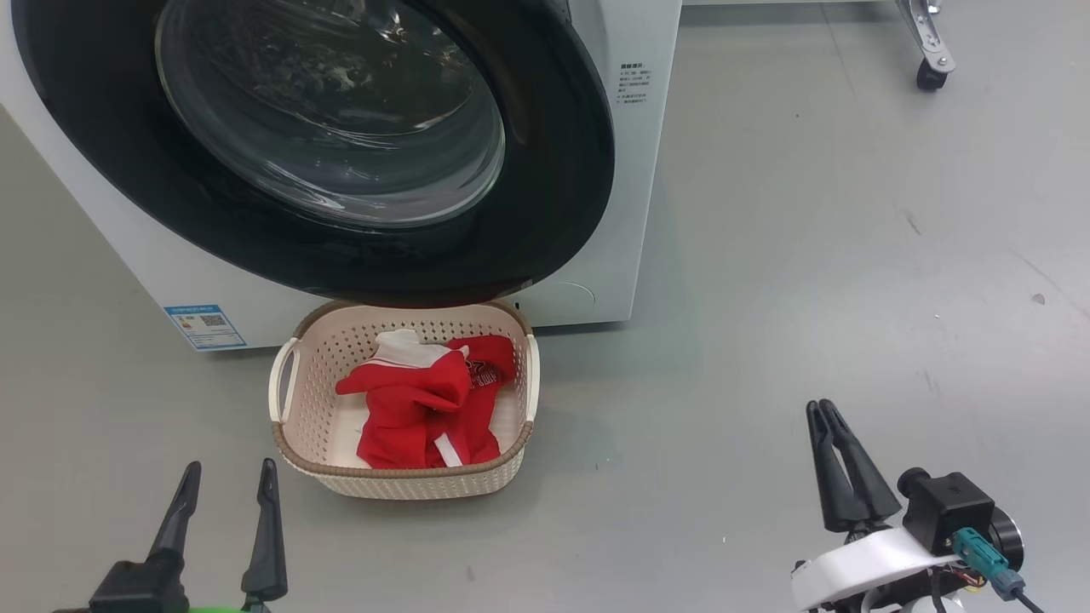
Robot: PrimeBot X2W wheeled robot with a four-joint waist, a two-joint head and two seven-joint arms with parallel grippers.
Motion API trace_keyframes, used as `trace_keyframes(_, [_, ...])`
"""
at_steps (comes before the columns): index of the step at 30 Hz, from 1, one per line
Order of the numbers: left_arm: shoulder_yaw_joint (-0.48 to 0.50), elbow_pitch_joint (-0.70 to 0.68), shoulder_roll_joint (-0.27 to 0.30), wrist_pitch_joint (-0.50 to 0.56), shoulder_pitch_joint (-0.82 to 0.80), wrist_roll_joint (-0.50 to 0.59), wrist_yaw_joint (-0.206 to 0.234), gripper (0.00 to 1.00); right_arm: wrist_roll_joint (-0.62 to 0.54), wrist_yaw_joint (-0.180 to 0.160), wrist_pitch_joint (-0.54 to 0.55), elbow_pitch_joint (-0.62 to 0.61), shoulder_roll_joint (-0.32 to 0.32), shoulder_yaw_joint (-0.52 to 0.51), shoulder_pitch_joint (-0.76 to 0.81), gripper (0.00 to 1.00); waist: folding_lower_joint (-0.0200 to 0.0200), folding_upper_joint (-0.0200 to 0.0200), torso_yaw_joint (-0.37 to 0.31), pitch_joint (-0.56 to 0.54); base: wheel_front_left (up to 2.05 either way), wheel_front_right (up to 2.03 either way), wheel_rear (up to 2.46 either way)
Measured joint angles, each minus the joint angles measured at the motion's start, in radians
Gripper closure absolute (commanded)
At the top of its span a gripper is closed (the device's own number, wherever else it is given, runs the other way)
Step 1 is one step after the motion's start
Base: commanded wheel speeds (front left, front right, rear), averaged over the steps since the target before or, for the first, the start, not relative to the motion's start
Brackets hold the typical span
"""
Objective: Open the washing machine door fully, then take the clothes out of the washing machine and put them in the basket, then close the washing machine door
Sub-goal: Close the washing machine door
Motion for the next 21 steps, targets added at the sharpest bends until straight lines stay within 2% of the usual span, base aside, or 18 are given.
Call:
trace_keyframes(13, [-0.005, -0.001, -0.004, -0.006, -0.001, 0.020, 0.000, 0.00, -0.003, 0.002, 0.000, -0.001, 0.003, -0.002, 0.000, 1.00, 0.0000, 0.0000, 0.003, 0.007, 0.00, 0.00, 0.00])
trace_keyframes(21, [-0.037, -0.015, -0.008, -0.006, -0.015, 0.034, 0.000, 0.00, -0.026, 0.011, 0.000, -0.013, -0.024, -0.013, -0.018, 1.00, 0.0000, 0.0000, 0.028, 0.028, 0.00, 0.00, 0.00])
